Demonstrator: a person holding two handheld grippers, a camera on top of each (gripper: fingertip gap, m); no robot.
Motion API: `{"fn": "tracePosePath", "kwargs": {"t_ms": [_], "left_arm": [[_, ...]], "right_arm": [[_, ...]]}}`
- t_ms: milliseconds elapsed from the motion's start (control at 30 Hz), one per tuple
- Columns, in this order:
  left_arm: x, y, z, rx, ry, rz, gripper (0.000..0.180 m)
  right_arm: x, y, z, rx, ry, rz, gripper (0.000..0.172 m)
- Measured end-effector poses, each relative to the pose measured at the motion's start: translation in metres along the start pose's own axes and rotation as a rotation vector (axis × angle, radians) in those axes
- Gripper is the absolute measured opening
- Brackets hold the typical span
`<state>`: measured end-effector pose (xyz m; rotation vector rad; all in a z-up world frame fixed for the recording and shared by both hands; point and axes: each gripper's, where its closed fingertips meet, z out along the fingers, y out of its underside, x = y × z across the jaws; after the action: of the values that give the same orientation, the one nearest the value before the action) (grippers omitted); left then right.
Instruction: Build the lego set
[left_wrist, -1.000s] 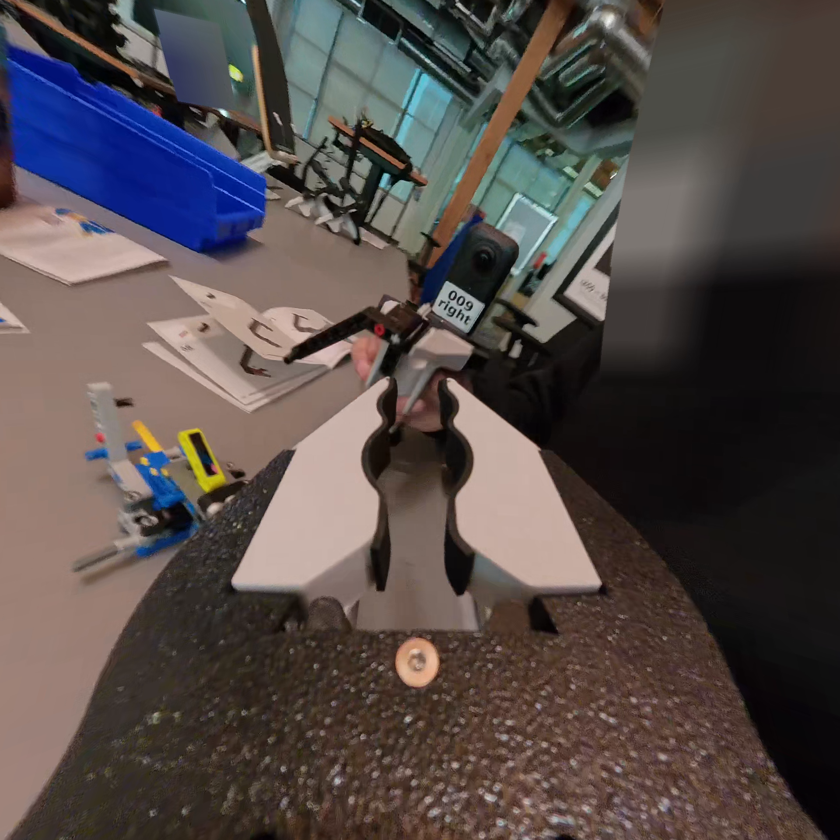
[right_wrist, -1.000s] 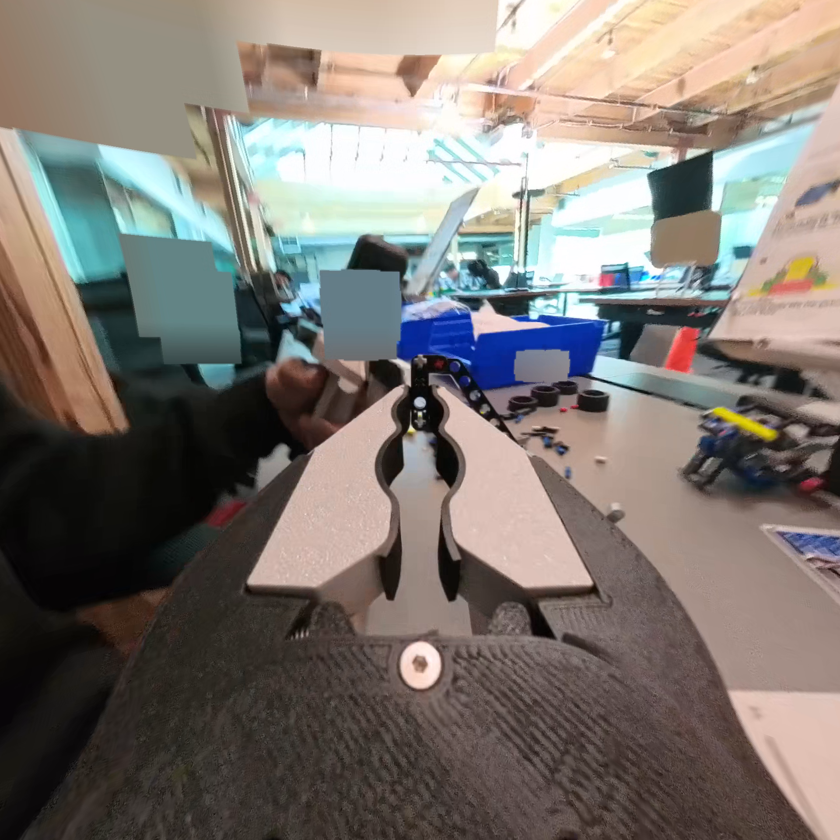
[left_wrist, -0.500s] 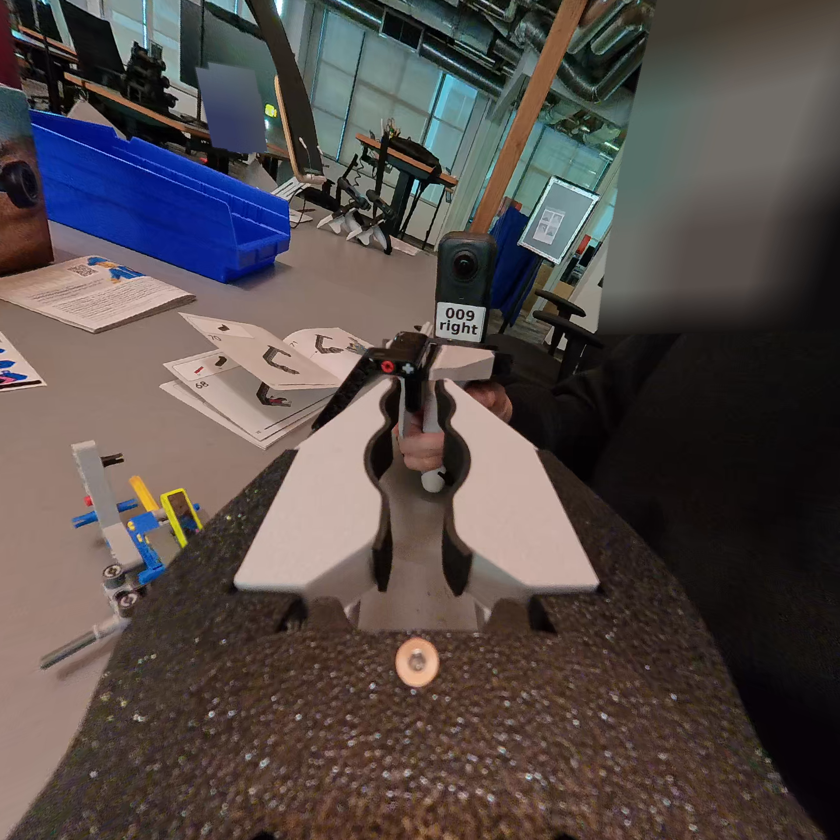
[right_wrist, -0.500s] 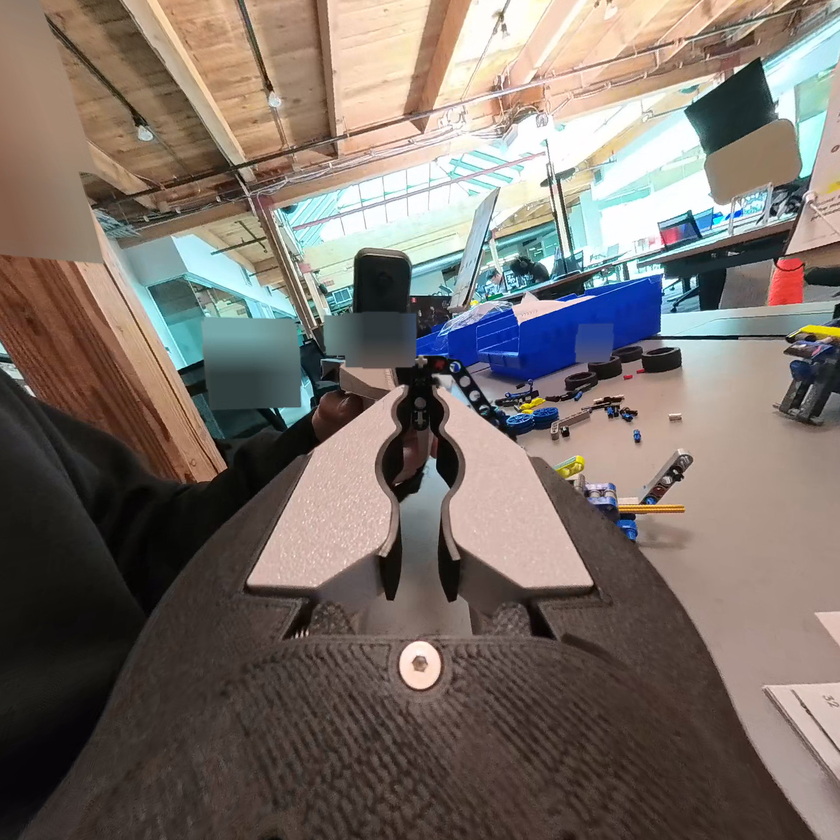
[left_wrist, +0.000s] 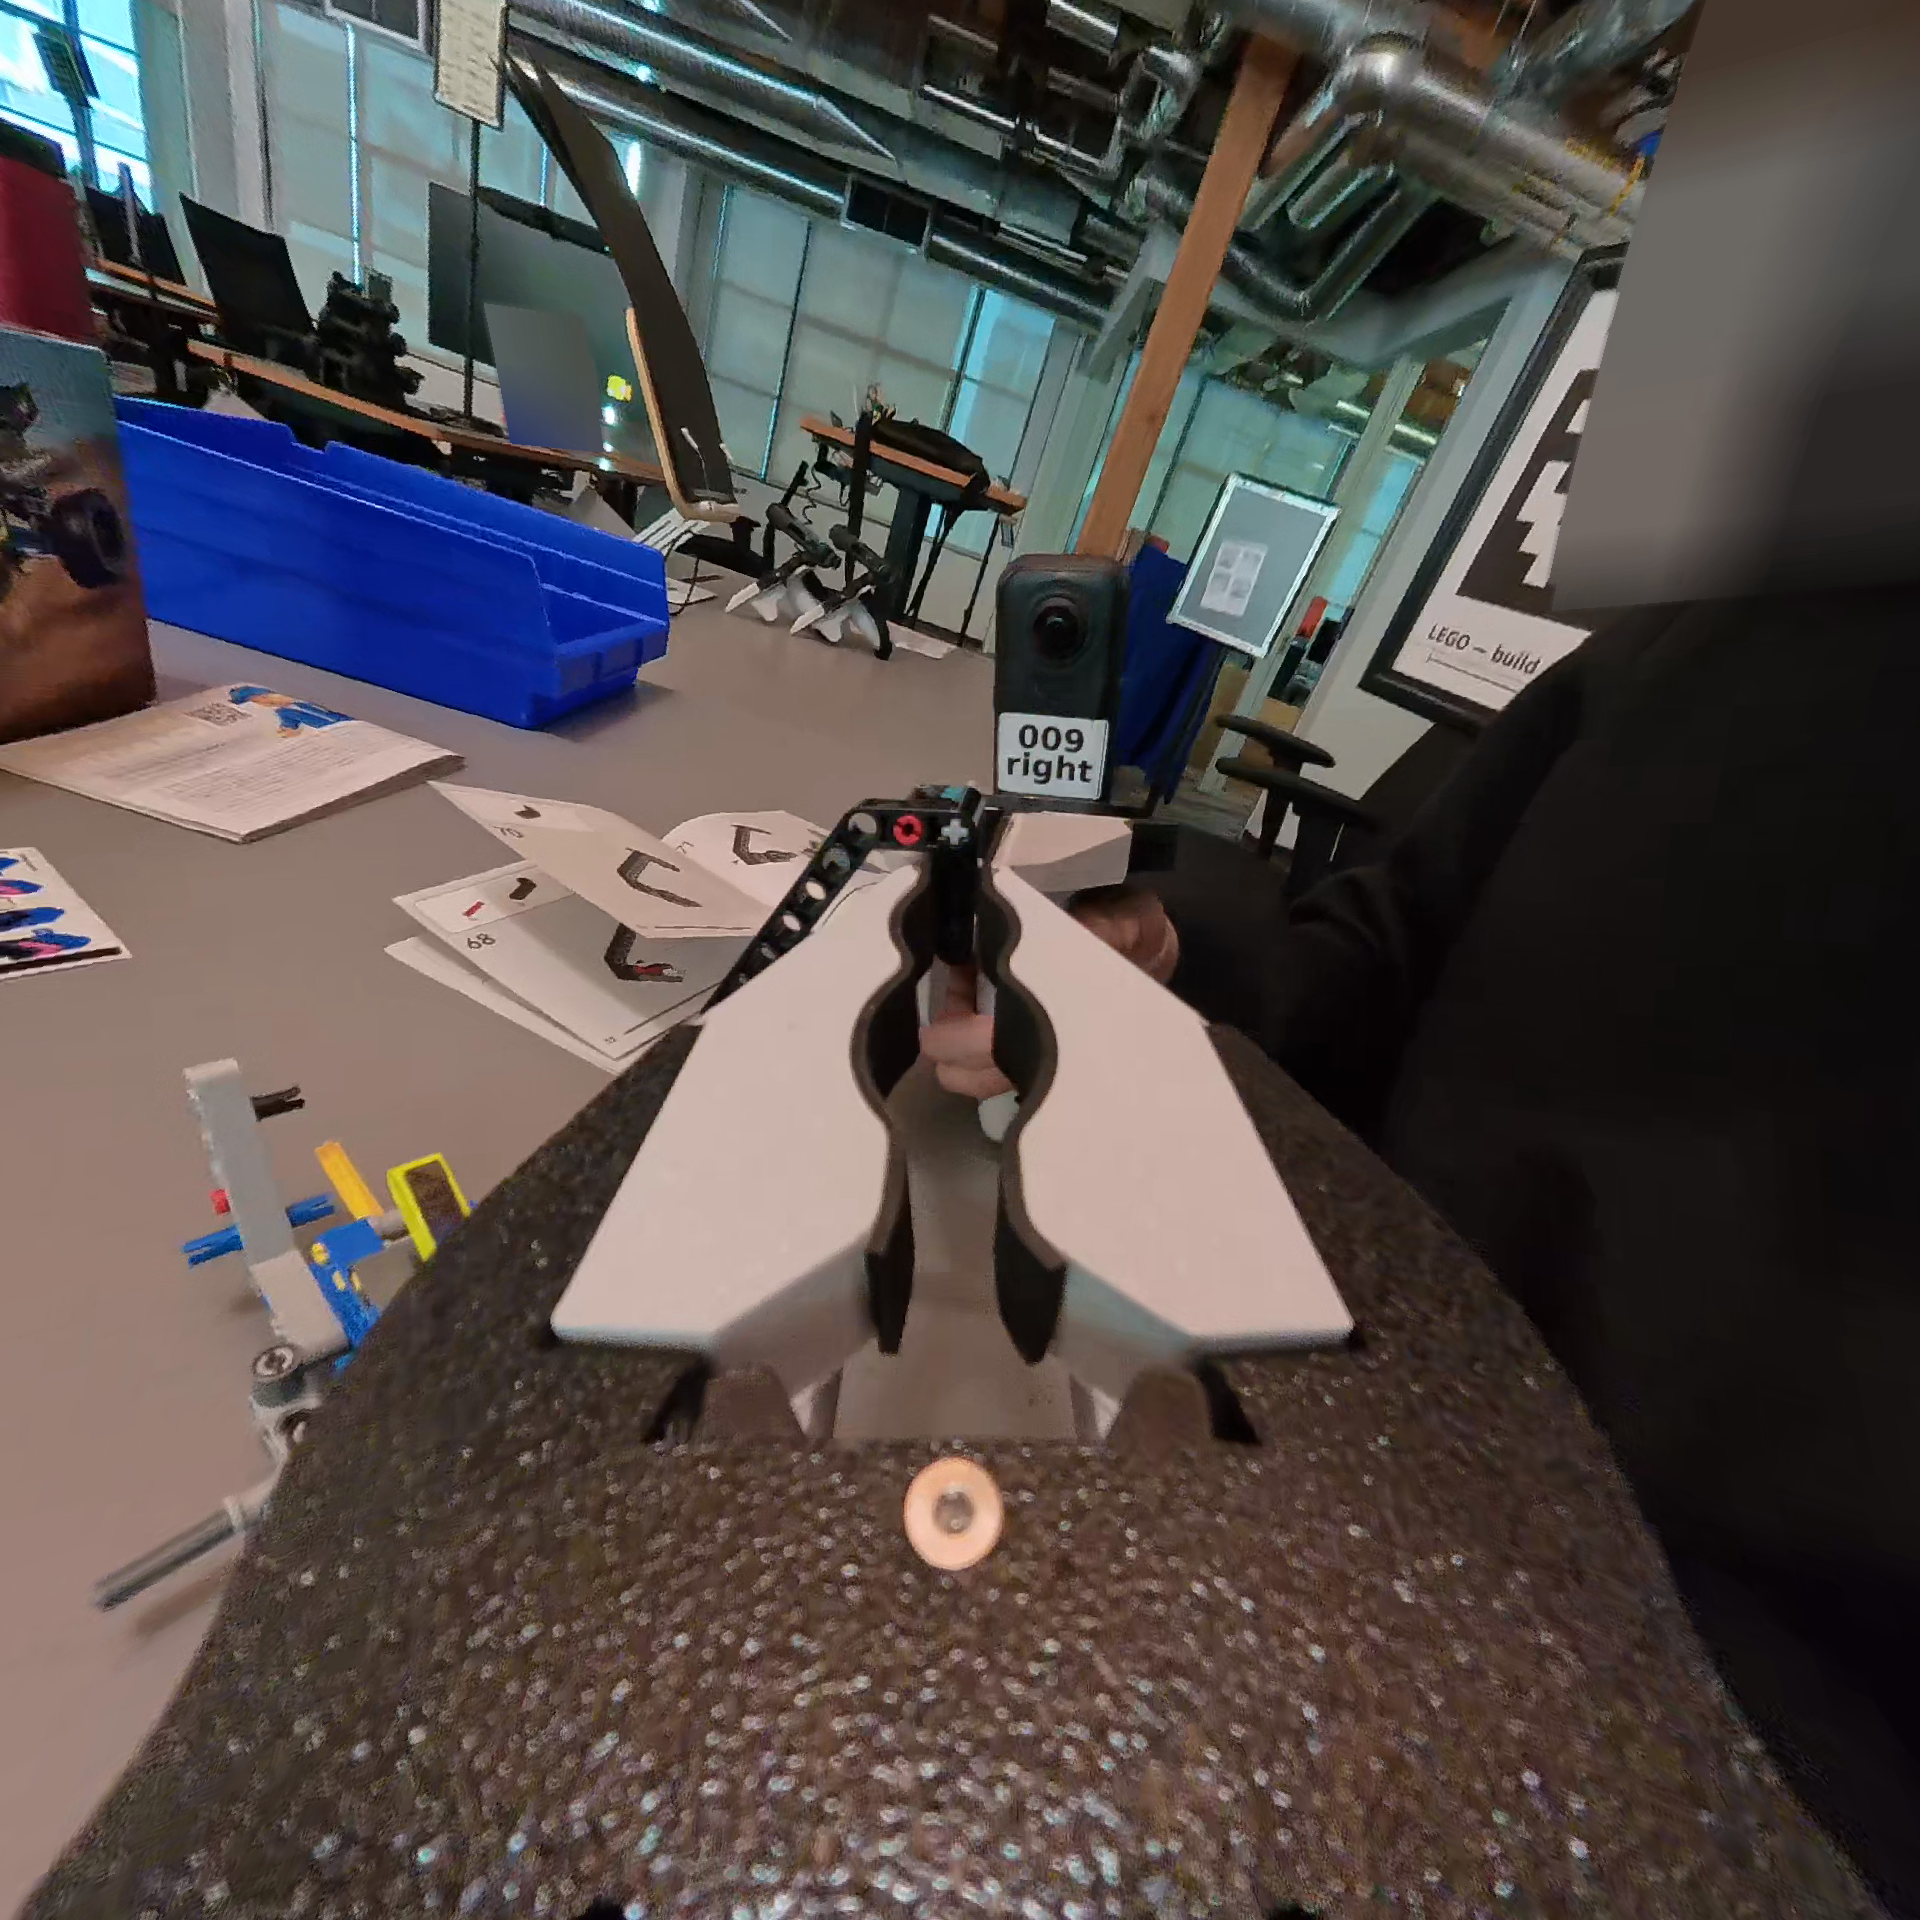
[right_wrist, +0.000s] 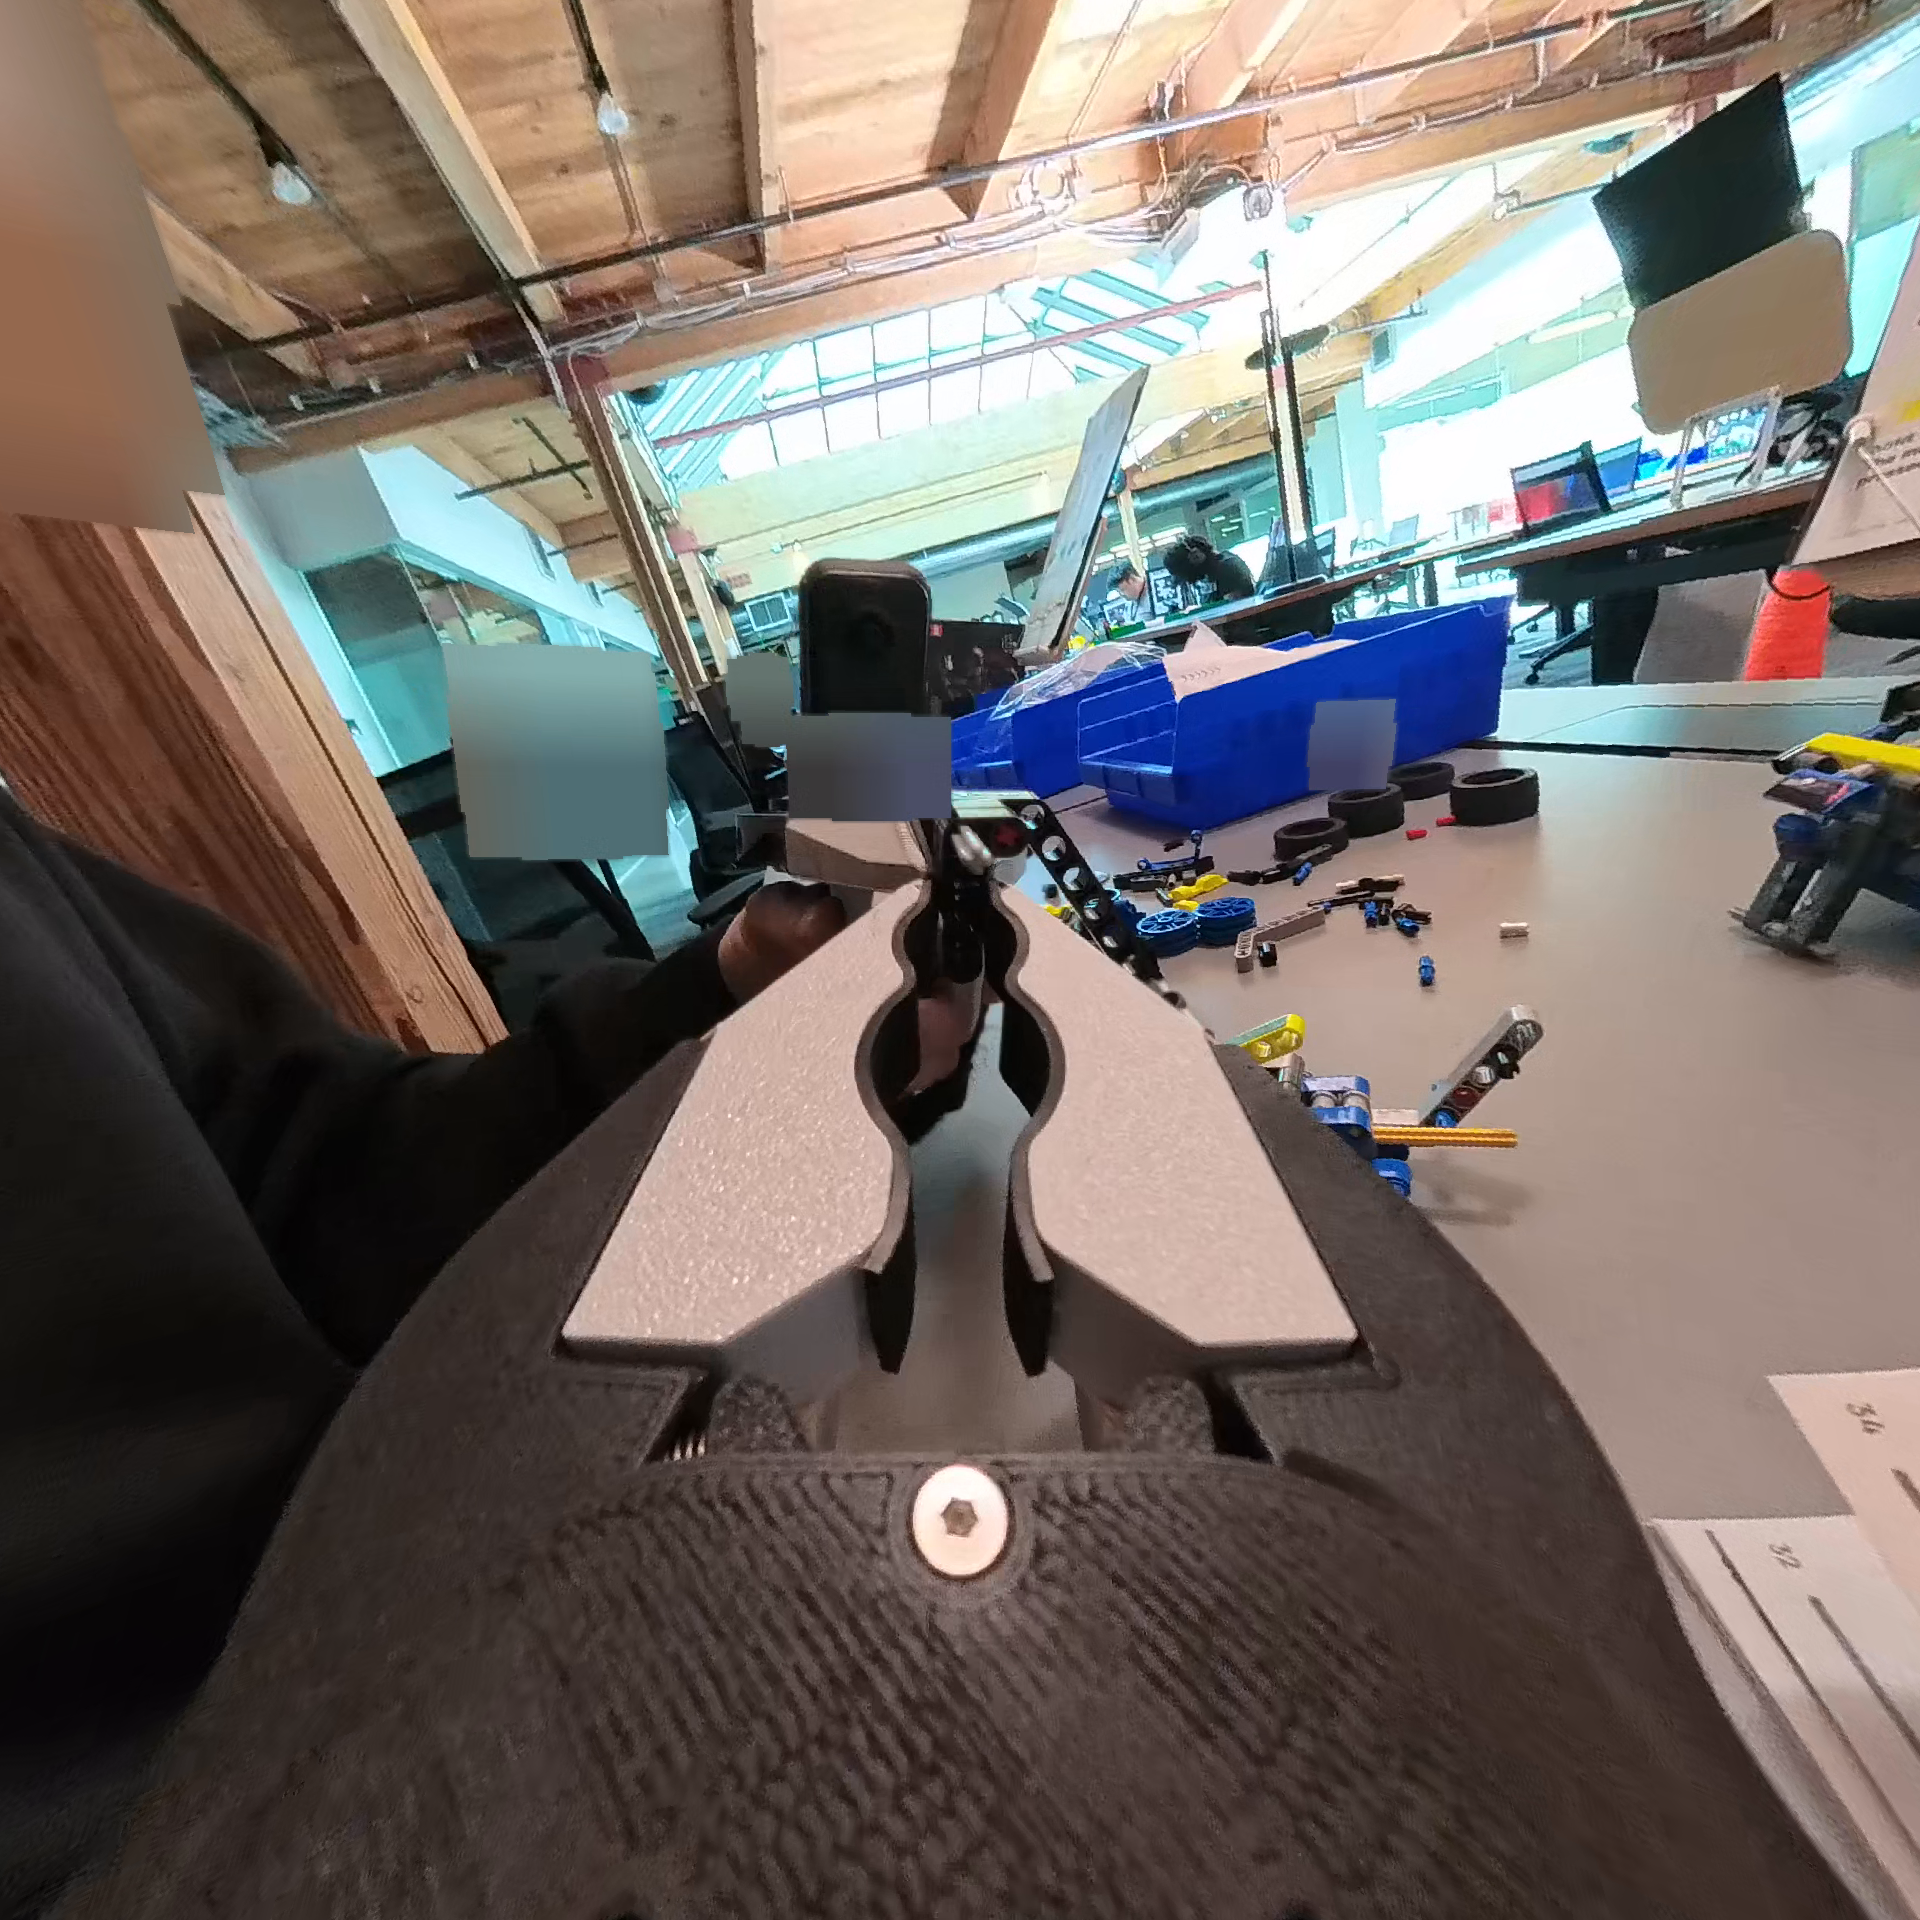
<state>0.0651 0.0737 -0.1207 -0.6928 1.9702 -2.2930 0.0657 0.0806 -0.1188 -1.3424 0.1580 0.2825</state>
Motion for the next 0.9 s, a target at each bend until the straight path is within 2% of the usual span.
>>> {"fn": "tracePosePath", "kwargs": {"t_ms": [200, 367, 700, 900], "left_arm": [[0.005, -0.002, -0.006, 0.037, 0.074, -0.041, 0.004], [0.009, -0.002, -0.009, 0.014, 0.094, -0.004, 0.004], [0.006, -0.001, -0.012, 0.027, 0.094, -0.002, 0.004], [0.005, -0.004, -0.012, 0.090, 0.128, -0.093, 0.004]], "right_arm": [[-0.008, 0.000, 0.005, -0.064, 0.019, -0.129, 0.005], [-0.012, 0.000, 0.006, -0.118, 0.012, -0.188, 0.005], [-0.010, 0.001, 0.005, -0.119, 0.013, -0.167, 0.005], [-0.008, -0.004, 0.004, -0.069, 0.009, -0.097, 0.005]]}}
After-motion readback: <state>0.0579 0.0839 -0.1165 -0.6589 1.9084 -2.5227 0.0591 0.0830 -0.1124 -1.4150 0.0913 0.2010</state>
